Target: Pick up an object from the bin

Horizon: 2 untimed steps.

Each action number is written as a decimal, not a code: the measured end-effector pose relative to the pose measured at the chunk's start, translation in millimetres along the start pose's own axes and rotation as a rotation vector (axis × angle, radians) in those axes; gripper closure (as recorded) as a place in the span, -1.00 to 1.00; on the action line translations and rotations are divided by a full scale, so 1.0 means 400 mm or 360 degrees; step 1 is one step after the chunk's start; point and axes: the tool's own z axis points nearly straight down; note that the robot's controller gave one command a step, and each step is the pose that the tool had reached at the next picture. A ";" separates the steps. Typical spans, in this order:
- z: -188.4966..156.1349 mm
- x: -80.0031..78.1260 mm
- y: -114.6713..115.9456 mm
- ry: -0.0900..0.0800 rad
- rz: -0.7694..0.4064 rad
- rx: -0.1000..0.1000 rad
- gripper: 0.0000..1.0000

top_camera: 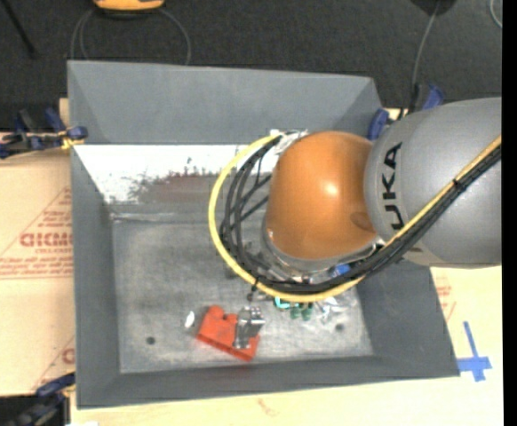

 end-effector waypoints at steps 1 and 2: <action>0.332 -0.039 -0.069 -0.0020 -0.0306 -0.0001 -1.00; 0.326 -0.044 -0.067 -0.0032 -0.0301 -0.0004 1.00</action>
Offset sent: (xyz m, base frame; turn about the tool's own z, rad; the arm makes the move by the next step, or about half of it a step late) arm 0.0117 -0.0278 -0.1365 -0.1945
